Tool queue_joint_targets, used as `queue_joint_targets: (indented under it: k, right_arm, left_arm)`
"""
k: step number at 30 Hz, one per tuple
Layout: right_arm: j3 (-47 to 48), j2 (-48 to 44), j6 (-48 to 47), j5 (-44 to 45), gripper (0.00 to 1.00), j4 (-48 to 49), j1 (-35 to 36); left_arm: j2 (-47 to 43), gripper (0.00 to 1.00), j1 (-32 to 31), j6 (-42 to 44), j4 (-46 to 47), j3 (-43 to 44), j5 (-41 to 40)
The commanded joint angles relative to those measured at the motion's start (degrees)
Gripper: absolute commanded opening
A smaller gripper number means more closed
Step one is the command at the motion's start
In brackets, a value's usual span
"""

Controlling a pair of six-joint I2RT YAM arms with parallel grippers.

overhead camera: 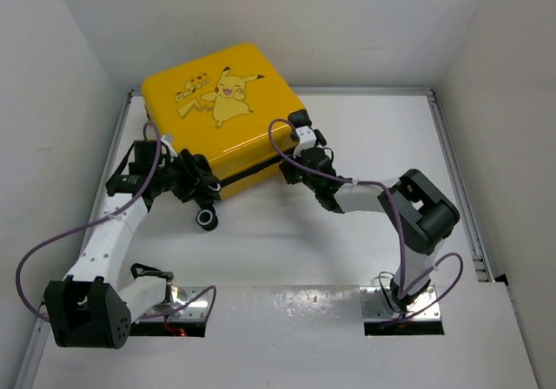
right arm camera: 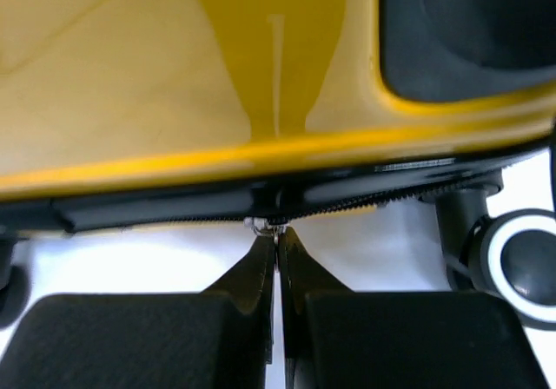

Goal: Pack the luggage

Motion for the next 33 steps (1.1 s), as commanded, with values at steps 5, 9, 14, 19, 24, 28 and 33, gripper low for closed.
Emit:
queue_joint_targets:
  k: [5, 9, 14, 19, 24, 28, 33]
  right_arm:
    - [-6.0, -6.6, 5.5, 10.9, 0.0, -3.1, -11.8]
    - [-4.7, -5.2, 7.6, 8.2, 0.0, -1.8, -17.6]
    - [0.7, -0.7, 9.2, 4.4, 0.0, 1.2, -23.5]
    - [6.8, 6.0, 8.4, -2.6, 0.0, 4.7, -26.2]
    - [16.6, 14.0, 7.5, -11.2, 0.0, 7.8, -28.0]
    - [27.8, 22.3, 8.1, -17.8, 0.0, 8.9, -28.8]
    - [50.2, 38.3, 12.4, -22.2, 0.0, 9.0, -28.2]
  left_arm:
    - [0.8, 0.0, 13.1, 6.2, 2.4, 2.2, -3.1]
    - [4.0, 0.0, 15.2, 6.8, 3.5, 2.8, -1.8]
    - [6.6, 0.0, 15.2, 6.8, 4.9, 2.8, -1.0]
    - [8.2, 0.0, 15.2, 13.8, 5.6, 3.4, -3.7]
    - [12.6, 0.0, 12.6, 21.2, 4.5, 7.8, -12.0]
    - [18.3, 0.0, 9.7, 28.6, 3.4, 12.8, -17.4]
    - [27.3, 0.0, 6.4, 37.4, 2.8, 18.2, -22.3]
